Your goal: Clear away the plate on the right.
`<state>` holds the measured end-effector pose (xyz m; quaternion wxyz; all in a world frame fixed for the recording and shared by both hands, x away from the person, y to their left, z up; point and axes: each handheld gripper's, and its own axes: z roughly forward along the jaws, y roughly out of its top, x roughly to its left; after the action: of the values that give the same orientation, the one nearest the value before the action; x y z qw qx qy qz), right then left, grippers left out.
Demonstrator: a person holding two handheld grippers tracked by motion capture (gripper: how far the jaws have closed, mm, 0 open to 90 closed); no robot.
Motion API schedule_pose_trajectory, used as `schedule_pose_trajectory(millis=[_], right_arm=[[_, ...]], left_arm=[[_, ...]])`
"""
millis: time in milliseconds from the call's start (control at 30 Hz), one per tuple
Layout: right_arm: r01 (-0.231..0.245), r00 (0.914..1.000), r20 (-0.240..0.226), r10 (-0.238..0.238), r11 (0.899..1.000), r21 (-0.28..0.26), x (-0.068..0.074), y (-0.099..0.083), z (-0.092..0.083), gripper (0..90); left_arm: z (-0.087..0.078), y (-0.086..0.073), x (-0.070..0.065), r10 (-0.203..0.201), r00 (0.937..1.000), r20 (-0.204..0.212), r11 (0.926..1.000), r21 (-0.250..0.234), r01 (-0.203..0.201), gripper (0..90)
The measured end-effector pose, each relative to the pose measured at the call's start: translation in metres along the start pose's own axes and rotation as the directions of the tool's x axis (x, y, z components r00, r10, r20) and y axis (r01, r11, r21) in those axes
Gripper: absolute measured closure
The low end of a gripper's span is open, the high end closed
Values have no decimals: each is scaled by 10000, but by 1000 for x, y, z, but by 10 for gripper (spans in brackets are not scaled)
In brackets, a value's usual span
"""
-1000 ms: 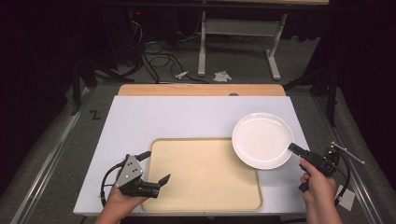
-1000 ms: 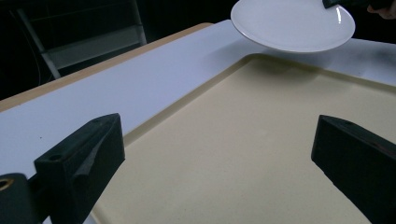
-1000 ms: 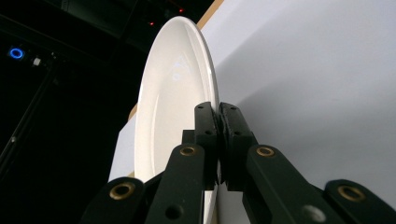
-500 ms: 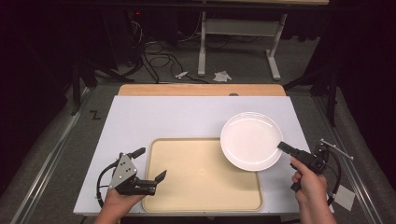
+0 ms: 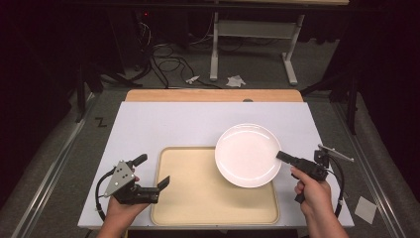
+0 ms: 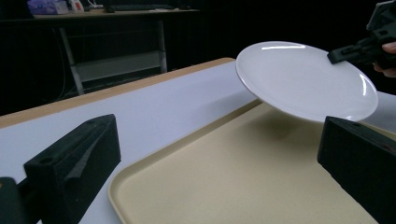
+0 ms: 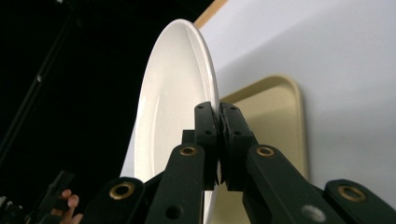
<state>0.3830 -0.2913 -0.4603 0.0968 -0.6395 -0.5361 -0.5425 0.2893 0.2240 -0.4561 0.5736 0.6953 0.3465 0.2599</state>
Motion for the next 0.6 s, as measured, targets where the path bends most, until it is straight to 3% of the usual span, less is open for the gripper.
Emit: schedule_pose_trajectory(millis=[300, 333, 400, 600], right_arm=[[255, 9996, -149, -245, 9971, 716, 11, -9, 24, 893], [345, 9992, -209, -330, 9966, 744, 12, -11, 26, 893], [316, 9991, -291, -293, 9959, 842, 13, -14, 30, 892], [394, 9982, -500, -343, 9938, 1043, 17, -22, 37, 892]], left_arm=[[1, -2, 0, 109, 9998, -170, 9998, 184, -105, 1], [4, -3, -3, -371, 9992, -148, 9992, -167, 369, 1], [6, -4, -5, -656, 9977, -158, 9975, -290, 652, 1], [4, -4, -2, -560, 9983, -138, 9984, 89, 561, 5]])
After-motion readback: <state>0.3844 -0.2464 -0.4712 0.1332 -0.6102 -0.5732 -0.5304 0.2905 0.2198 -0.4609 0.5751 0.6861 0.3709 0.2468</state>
